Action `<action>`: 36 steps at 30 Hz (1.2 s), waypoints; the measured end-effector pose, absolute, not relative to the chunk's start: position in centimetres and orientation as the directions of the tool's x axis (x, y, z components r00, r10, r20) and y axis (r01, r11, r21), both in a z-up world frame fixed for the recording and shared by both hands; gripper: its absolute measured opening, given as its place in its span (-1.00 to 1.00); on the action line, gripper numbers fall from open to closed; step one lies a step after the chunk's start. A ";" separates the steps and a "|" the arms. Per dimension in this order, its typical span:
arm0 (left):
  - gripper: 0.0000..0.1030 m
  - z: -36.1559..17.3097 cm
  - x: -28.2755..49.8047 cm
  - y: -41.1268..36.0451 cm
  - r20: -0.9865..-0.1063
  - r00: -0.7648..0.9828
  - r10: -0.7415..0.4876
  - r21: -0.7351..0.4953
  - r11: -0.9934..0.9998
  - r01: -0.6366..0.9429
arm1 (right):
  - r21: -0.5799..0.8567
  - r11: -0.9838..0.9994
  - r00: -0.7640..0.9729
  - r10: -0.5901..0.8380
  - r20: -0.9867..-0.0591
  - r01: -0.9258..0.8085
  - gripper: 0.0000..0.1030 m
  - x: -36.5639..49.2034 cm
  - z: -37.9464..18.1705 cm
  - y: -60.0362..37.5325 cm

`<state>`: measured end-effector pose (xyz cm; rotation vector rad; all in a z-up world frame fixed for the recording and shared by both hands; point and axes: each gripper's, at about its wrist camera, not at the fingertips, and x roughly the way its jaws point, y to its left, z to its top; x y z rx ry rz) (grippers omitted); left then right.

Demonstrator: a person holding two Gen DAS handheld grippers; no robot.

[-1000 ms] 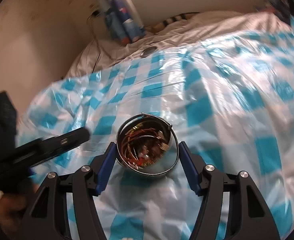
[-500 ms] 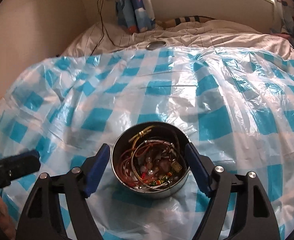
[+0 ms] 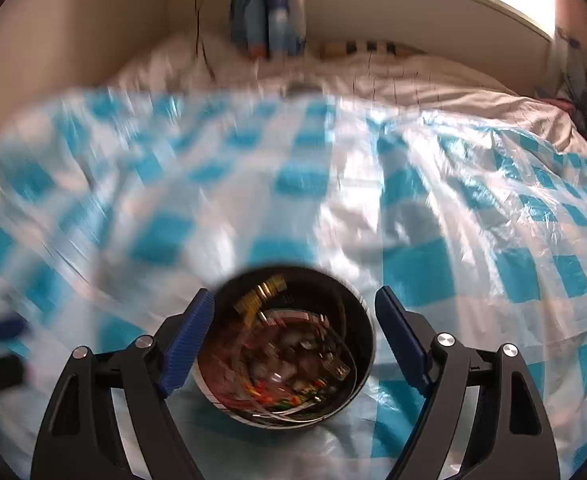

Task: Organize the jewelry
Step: 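Move both grippers to the red bead and white pearl bracelets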

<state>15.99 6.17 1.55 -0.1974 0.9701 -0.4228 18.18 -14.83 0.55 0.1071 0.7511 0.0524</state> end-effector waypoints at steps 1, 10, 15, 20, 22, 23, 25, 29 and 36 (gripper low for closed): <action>0.28 1.5 15.7 5.9 -0.757 0.479 -0.445 -0.347 0.894 0.282 | 0.165 0.986 0.746 0.116 -0.656 -0.008 0.56 17.3 1.6 -15.7; 0.28 -1.3 9.9 -0.9 -0.808 0.290 -0.513 -0.266 0.757 0.596 | 0.512 0.853 0.702 0.302 -0.645 0.104 0.62 8.4 1.0 -23.2; 0.28 -2.2 5.9 -3.7 -0.824 0.252 -0.508 -0.188 0.663 0.724 | 0.500 0.862 0.663 0.326 -0.674 0.084 0.62 3.9 -0.4 -22.4; 0.28 -3.6 3.8 -4.6 -0.839 0.247 -0.485 -0.150 0.642 0.752 | 0.503 0.861 0.663 0.332 -0.671 0.078 0.62 2.3 -0.9 -21.9; 0.01 -3.6 3.4 -4.3 -0.832 0.248 -0.496 -0.160 0.643 0.749 | 0.502 0.862 0.661 0.333 -0.673 0.077 0.62 2.3 -1.0 -21.8; -0.30 -3.6 3.5 -4.1 -0.833 0.241 -0.498 -0.174 0.649 0.741 | 0.499 0.863 0.657 0.333 -0.677 0.076 0.62 2.2 -1.2 -21.7; -0.59 -3.5 3.8 -3.4 -0.828 0.221 -0.516 -0.217 0.657 0.722 | 0.488 0.870 0.656 0.330 -0.678 0.067 0.62 2.3 -1.2 -21.6; -0.67 -3.3 4.4 -2.0 -0.814 0.192 -0.549 -0.285 0.664 0.691 | 0.461 0.886 0.634 0.333 -0.698 0.041 0.62 2.5 -1.5 -20.6; -0.64 -3.1 5.8 0.7 -0.803 0.162 -0.574 -0.353 0.676 0.646 | 0.359 0.933 0.580 0.311 -0.753 -0.033 0.62 3.1 -2.4 -17.4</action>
